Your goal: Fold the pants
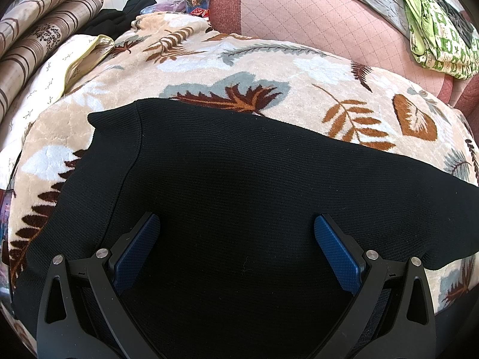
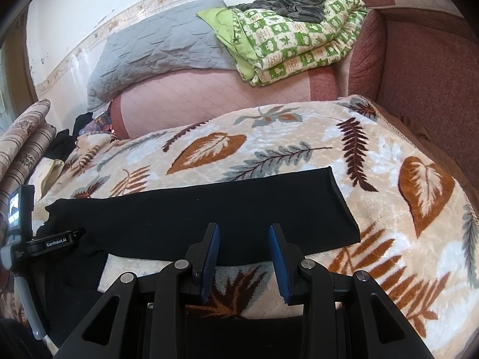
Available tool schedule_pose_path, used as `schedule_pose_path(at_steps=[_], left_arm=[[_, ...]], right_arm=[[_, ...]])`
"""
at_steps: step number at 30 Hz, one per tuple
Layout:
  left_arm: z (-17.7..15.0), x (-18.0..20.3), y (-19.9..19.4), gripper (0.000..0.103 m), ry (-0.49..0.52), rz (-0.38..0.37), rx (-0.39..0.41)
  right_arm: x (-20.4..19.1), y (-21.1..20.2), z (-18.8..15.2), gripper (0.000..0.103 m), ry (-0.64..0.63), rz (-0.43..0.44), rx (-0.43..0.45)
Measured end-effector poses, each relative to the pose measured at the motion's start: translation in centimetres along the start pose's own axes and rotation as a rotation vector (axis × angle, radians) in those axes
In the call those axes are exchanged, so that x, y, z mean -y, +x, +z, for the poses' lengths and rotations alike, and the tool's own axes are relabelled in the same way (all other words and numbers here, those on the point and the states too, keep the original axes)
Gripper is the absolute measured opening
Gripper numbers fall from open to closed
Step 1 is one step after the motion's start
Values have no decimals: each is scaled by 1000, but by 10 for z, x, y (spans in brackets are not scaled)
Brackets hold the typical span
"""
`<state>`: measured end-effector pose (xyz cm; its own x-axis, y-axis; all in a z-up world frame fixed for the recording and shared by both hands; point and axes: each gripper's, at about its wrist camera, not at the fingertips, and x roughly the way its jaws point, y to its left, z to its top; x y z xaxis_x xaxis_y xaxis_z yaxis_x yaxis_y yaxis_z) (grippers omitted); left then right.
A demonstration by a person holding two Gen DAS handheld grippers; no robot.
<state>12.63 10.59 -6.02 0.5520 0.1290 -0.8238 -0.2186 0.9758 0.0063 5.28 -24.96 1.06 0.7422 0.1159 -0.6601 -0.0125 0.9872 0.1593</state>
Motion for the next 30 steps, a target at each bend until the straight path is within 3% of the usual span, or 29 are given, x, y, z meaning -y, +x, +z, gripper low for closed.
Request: schedule_pose_path(at_steps=[13,30], left_arm=[[0,0,0,103,0,0,0],[0,0,0,103,0,0,0]], right_arm=[[6,-16,3,32,32,24,33],[4,-8,-2,32,17,8,-1]])
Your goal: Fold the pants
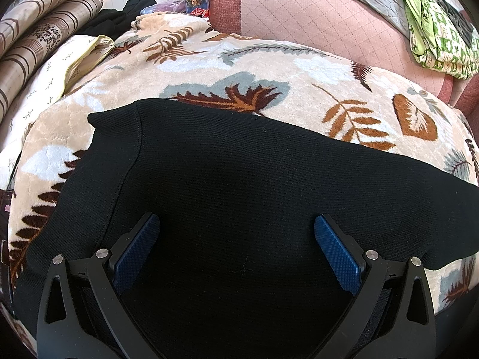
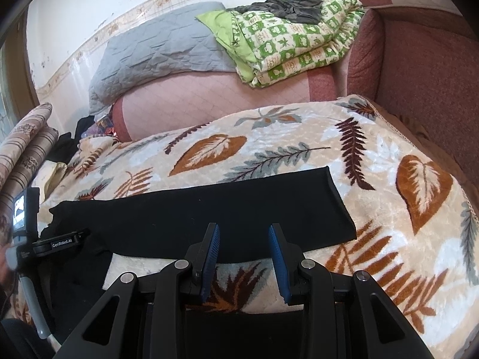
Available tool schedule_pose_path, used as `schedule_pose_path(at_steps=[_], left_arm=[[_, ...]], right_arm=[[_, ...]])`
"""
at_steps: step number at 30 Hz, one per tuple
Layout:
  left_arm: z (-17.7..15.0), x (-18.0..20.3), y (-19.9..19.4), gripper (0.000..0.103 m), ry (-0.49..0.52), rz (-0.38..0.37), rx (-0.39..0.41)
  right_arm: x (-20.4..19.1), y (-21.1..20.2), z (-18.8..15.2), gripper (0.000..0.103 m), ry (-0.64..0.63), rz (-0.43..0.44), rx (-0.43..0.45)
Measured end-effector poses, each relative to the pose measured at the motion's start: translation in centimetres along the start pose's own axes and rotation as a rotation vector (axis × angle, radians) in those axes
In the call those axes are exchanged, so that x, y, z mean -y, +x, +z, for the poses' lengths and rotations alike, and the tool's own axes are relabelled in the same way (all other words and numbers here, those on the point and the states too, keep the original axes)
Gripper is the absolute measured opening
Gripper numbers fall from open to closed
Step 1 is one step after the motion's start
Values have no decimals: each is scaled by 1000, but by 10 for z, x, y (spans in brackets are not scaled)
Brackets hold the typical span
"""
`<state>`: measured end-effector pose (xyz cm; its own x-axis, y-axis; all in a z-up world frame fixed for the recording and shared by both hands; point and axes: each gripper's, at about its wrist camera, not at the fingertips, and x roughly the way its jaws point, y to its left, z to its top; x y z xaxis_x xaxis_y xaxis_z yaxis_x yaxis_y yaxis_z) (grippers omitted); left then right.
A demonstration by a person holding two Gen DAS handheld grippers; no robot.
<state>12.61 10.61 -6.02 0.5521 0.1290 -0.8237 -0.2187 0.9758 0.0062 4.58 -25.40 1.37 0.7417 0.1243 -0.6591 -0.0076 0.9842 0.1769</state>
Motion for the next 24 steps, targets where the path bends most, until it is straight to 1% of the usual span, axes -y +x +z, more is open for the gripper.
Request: schedule_pose_path(at_steps=[4,24], left_arm=[[0,0,0,103,0,0,0],[0,0,0,103,0,0,0]], right_arm=[[2,-3,1,32,6,1,15],[2,-3,-1,32,-5,-5,0]])
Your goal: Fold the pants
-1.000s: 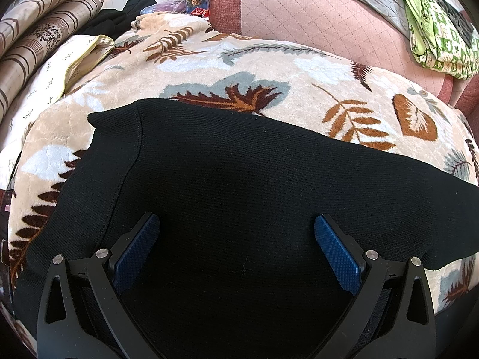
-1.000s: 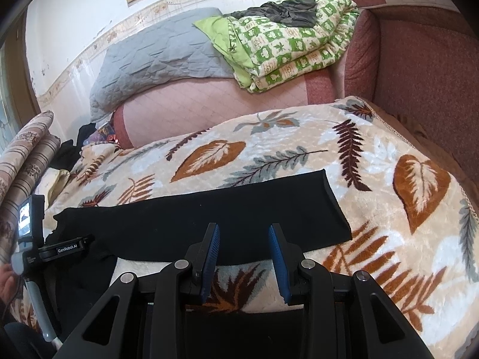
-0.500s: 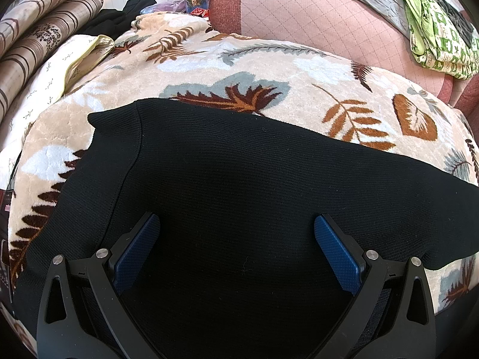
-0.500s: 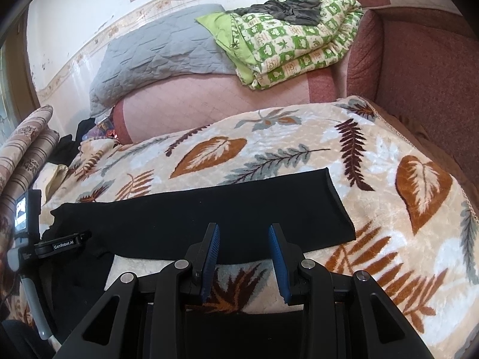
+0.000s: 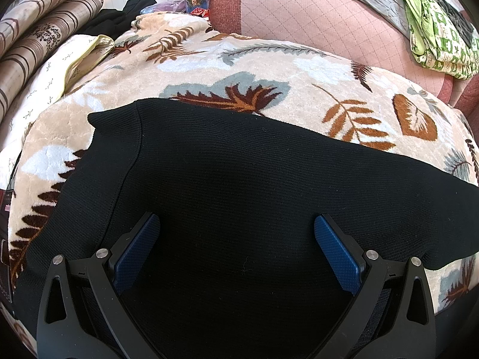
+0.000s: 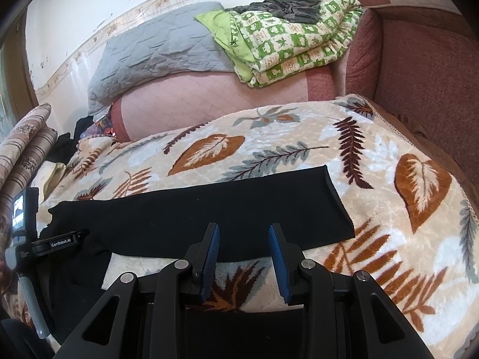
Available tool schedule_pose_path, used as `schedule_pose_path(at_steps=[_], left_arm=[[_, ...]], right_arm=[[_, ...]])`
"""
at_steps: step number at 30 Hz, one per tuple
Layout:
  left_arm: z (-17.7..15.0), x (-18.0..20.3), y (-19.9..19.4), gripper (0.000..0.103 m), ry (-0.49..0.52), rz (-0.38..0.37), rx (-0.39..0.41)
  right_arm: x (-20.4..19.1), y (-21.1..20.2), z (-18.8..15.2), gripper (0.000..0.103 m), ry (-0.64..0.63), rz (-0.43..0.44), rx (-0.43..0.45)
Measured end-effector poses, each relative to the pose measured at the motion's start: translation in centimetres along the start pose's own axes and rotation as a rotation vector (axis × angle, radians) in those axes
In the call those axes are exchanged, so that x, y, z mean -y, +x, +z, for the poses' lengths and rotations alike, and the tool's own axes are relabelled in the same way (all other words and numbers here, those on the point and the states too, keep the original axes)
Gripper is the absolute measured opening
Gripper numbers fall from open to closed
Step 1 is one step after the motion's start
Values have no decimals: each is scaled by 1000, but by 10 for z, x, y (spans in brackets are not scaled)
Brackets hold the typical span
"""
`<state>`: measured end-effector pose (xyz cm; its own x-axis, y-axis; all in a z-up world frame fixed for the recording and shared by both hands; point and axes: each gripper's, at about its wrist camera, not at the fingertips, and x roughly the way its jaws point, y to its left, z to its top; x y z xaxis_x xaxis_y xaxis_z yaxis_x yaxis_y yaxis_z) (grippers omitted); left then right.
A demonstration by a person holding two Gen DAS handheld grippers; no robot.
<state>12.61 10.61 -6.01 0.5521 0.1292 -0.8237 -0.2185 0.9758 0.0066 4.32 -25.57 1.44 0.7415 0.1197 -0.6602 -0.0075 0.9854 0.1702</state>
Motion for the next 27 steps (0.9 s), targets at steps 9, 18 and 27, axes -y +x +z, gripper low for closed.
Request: schedule_pose_path(at_steps=[9,18,27], left_arm=[[0,0,0,103,0,0,0],[0,0,0,103,0,0,0],[0,0,0,103,0,0,0]], right_arm=[[-3,6,0,32,-8,-3,-10],[-3,7,1,32,-9,-1,-12],[-5,8,0,32,-14,-2,-14]])
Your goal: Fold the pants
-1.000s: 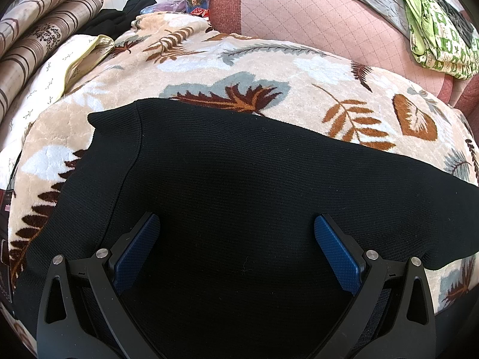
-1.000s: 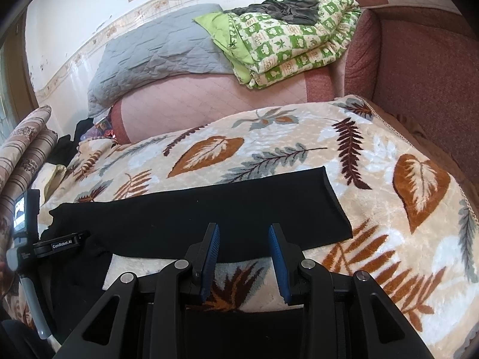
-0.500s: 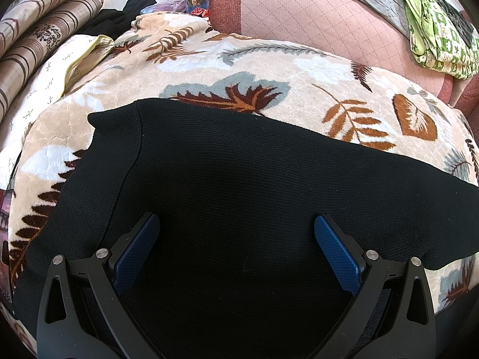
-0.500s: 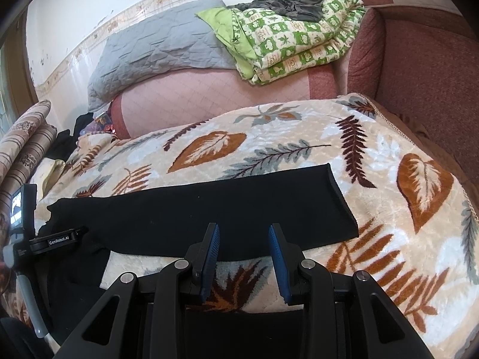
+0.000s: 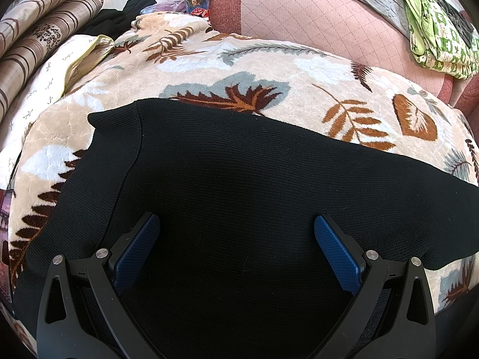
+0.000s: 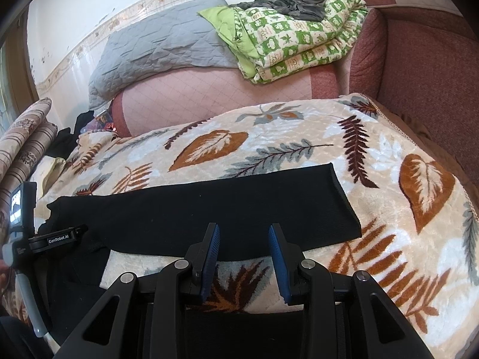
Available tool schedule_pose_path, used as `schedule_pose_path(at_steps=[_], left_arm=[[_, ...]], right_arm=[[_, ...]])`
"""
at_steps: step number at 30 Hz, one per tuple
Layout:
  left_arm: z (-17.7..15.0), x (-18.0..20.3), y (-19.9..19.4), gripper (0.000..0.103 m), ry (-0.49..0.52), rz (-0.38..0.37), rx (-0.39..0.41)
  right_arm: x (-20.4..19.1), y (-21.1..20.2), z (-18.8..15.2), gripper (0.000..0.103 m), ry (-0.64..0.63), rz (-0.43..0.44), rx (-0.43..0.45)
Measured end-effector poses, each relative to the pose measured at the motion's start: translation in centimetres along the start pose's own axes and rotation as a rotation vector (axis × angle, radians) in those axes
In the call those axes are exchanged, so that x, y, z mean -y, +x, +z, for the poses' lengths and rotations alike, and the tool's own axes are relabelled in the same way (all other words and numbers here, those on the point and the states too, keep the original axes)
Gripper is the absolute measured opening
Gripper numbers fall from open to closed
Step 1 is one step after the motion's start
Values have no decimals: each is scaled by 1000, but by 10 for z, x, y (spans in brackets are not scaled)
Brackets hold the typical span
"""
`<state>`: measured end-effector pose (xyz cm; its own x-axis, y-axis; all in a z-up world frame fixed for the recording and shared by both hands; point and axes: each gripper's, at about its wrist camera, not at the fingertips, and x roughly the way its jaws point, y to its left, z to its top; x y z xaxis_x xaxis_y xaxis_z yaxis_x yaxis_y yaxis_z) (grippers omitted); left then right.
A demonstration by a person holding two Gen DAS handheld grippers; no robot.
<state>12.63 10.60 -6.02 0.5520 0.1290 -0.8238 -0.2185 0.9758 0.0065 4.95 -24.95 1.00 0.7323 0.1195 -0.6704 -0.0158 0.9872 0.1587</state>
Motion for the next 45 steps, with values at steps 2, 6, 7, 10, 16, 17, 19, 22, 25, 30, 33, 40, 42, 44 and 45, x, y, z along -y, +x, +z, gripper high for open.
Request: schedule_pose_path(at_steps=[2,6,7,10,16,17,19,22,25,30,33,40,42,44,45], left_arm=[[0,0,0,103,0,0,0],[0,0,0,103,0,0,0],[0,0,0,103,0,0,0],[0,0,0,103,0,0,0],[0,0,0,103,0,0,0],[0,0,0,103,0,0,0],[0,0,0,103,0,0,0],[0,0,0,103,0,0,0],[0,0,0,103,0,0,0],[0,-1,0,103,2,2,0],[0,-1,0,103,1,2,-1],[-3,0,-2,103,-2,12,9],[-4,1,-3,103,-2,16,11],[-4,1,-2,103,-2,16,9],[-3,1,-2,103,-1,17,9]], right_arm=[[0,1,0,32,0,1,0],[0,0,0,32,1,0,1],[0,0,0,32,1,1,0],[-1,0,0,32,-1,2,0],[-2,0,2,32,11,3,10],[-2,1,2,32,13,6,10],[-2,-1,2,32,9,7,13],[-2,-3,2,32,10,12,18],[1,-7,3,32,24,21,29],[6,-19,6,32,45,44,55],[10,-26,9,32,64,58,73],[11,-39,14,32,65,87,101],[12,-44,15,32,70,88,113],[14,-46,14,32,72,86,112],[16,-47,13,33,74,83,113]])
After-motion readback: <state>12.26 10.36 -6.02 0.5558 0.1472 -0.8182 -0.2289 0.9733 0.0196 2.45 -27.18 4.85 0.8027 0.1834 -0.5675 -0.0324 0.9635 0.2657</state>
